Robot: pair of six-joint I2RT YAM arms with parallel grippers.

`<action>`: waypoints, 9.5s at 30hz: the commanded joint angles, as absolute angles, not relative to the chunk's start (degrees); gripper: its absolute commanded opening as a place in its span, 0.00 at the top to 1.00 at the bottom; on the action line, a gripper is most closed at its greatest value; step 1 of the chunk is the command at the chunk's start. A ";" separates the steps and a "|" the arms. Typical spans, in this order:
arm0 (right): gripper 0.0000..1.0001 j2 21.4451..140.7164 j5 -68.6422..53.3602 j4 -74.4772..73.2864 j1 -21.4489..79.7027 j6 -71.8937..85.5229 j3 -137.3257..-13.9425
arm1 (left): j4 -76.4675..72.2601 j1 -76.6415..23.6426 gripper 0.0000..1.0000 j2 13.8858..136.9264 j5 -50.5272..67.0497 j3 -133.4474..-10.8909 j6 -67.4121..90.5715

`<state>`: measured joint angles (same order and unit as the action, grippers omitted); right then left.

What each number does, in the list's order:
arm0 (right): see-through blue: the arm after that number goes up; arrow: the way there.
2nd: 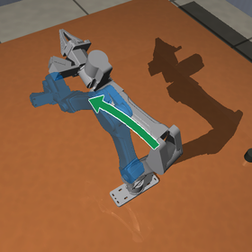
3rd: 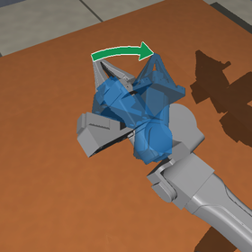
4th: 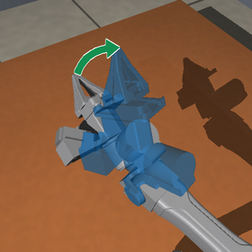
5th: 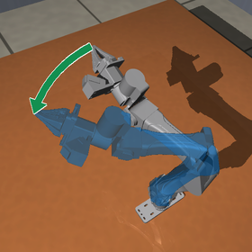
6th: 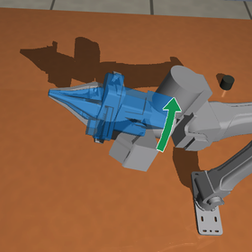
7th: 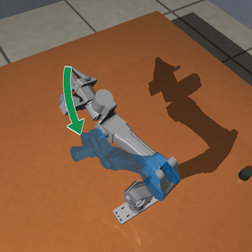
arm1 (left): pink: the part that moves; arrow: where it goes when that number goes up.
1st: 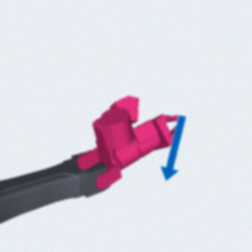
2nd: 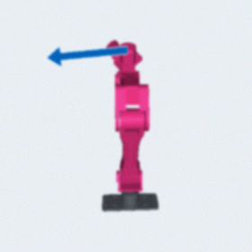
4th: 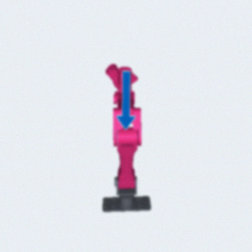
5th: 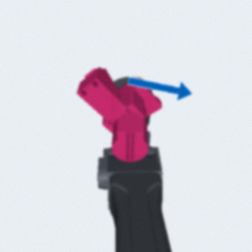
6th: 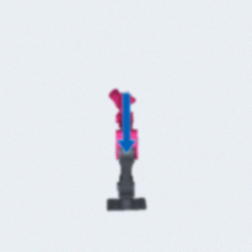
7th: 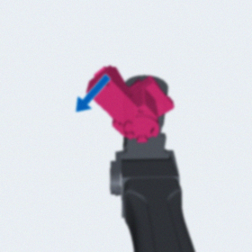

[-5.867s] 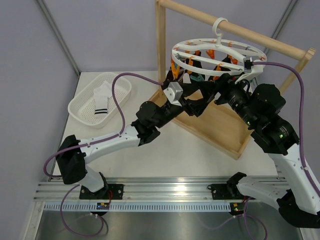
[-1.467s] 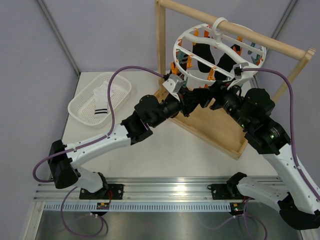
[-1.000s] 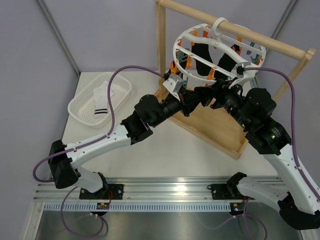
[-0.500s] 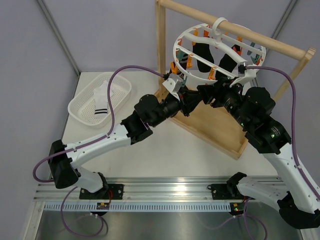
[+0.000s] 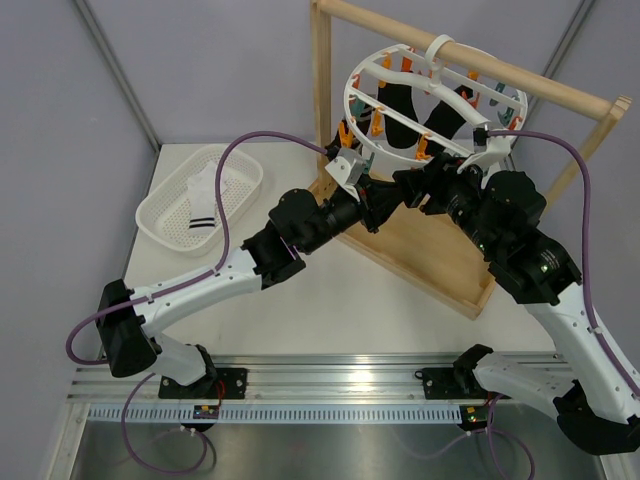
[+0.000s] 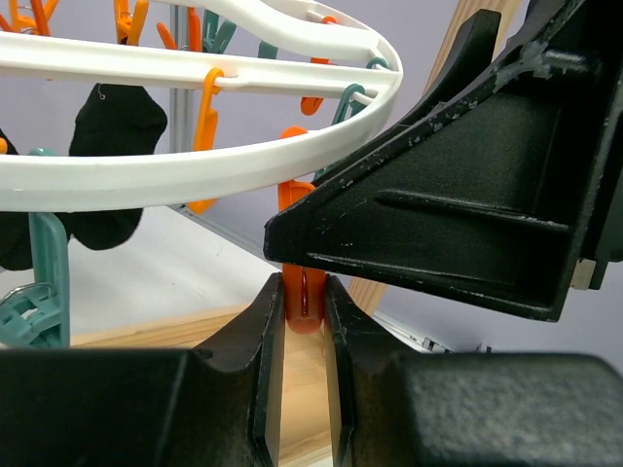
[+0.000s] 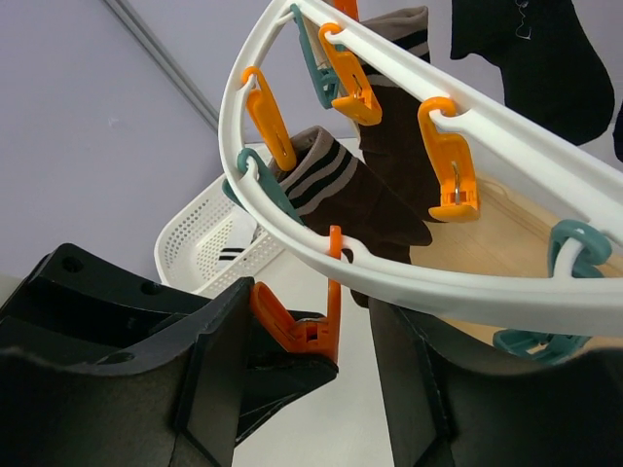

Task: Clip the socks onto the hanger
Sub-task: Open the clamp at the hanger, then pick up the sock from the bin, then place the sock at the center of the board.

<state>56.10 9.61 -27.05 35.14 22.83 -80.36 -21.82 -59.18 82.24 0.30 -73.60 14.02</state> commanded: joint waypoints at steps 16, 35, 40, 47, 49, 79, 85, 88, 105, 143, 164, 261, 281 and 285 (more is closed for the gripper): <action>0.64 55.81 11.16 -19.86 34.80 21.80 -83.14 | -18.54 -59.77 0.98 82.79 5.71 -72.51 15.47; 1.00 54.67 16.87 -20.56 34.89 26.01 -78.49 | -8.71 -58.54 0.18 74.19 0.35 -71.28 17.75; 1.00 54.41 18.02 -21.97 34.72 32.50 -76.12 | -5.02 -57.66 0.14 71.02 -3.95 -70.40 18.02; 1.00 53.35 20.64 -23.90 34.89 38.31 -74.27 | -3.08 -56.16 0.13 67.95 -6.49 -68.38 18.46; 1.00 53.35 21.44 -24.34 34.89 39.89 -73.83 | -0.90 -55.29 0.12 67.33 -7.82 -68.29 18.63; 1.00 52.38 17.84 -23.20 34.89 37.53 -71.99 | 33.48 -4.58 0.03 87.26 -11.44 -77.85 21.97; 1.00 52.12 16.26 -22.77 34.80 37.35 -71.19 | 34.80 0.00 0.10 103.07 -14.85 -86.38 21.01; 1.00 52.03 15.91 -22.67 34.80 37.09 -71.72 | 36.47 2.11 0.12 109.66 -15.03 -91.04 21.27; 1.00 51.94 17.58 -20.13 34.80 34.45 -70.31 | 44.64 3.87 0.33 126.21 -12.21 -98.61 18.55; 1.00 51.77 20.39 -18.98 34.81 31.11 -72.77 | 55.11 -18.98 1.00 60.92 -4.99 -84.40 5.62; 1.00 51.24 18.55 -19.60 34.80 31.46 -72.33 | 34.90 -4.31 0.78 84.19 -18.46 -91.77 11.25; 1.00 48.96 17.31 -18.54 34.81 30.41 -71.54 | 56.07 -22.56 1.00 62.32 14.49 -76.22 13.27; 1.00 48.87 17.23 -19.95 34.80 29.97 -71.72 | 37.71 -31.73 0.46 85.62 7.04 -68.39 21.53; 1.00 48.52 16.79 -20.04 34.81 30.06 -71.63 | 37.00 -31.73 0.23 76.13 0.54 -58.56 26.27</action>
<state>49.23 17.06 -19.42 35.03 30.81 -71.02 38.96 -31.81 84.53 6.83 -62.74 21.15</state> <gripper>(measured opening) 0.333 0.724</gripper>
